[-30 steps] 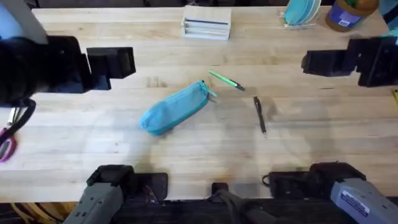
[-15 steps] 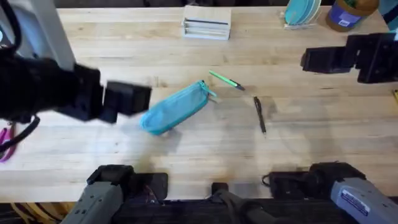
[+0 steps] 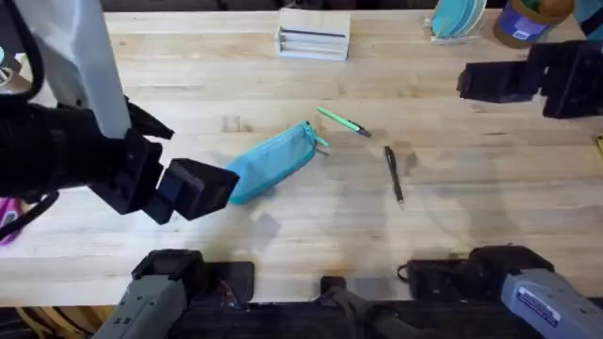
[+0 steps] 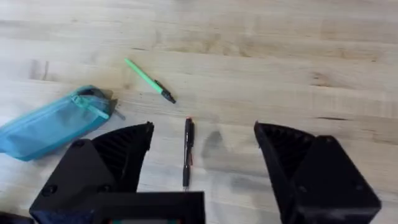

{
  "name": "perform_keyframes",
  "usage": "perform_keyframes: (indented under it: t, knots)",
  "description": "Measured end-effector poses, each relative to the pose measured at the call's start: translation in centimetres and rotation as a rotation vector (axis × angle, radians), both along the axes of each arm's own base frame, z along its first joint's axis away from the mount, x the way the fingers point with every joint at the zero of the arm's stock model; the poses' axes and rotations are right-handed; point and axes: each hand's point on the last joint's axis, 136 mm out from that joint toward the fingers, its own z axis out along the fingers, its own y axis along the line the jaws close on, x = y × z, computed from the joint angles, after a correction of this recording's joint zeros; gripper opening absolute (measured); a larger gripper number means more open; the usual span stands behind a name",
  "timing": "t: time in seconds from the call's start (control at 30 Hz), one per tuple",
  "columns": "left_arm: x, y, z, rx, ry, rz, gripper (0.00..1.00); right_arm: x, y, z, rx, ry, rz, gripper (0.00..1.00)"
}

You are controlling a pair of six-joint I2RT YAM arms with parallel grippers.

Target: Unzip the bag, pick up the pens from the table one at a time and place them inside, then zip the bag closed.

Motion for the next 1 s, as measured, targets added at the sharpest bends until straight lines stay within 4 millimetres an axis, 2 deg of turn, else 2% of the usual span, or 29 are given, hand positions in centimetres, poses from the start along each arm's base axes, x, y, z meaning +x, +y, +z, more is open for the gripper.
perform_keyframes:
  t: [0.17, 0.33, 0.47, 0.77, 1.0]
  knots:
    - [-0.3, -0.1, -0.5, -0.017, 0.029, 0.021, 0.993, 0.2, 0.0, 0.2, 0.0, -0.012, 0.0, 0.996]
    - [-0.2, -0.1, -3.7, -0.016, 0.1, 0.025, 0.993, 0.3, 0.0, 0.3, -0.002, -0.019, 0.002, 0.996]
    - [0.3, 0.2, -4.9, -0.004, 0.151, 0.039, 0.993, 0.3, 0.0, 0.3, -0.002, -0.02, 0.002, 0.996]
    - [0.9, -0.7, -5.0, -0.077, 0.178, 0.078, 0.993, 0.3, 0.0, 0.3, -0.002, -0.02, 0.002, 0.995]
    - [1.0, -0.9, -4.9, -0.143, 0.225, 0.196, 0.994, 0.3, 0.0, 0.3, -0.002, -0.02, 0.002, 0.996]
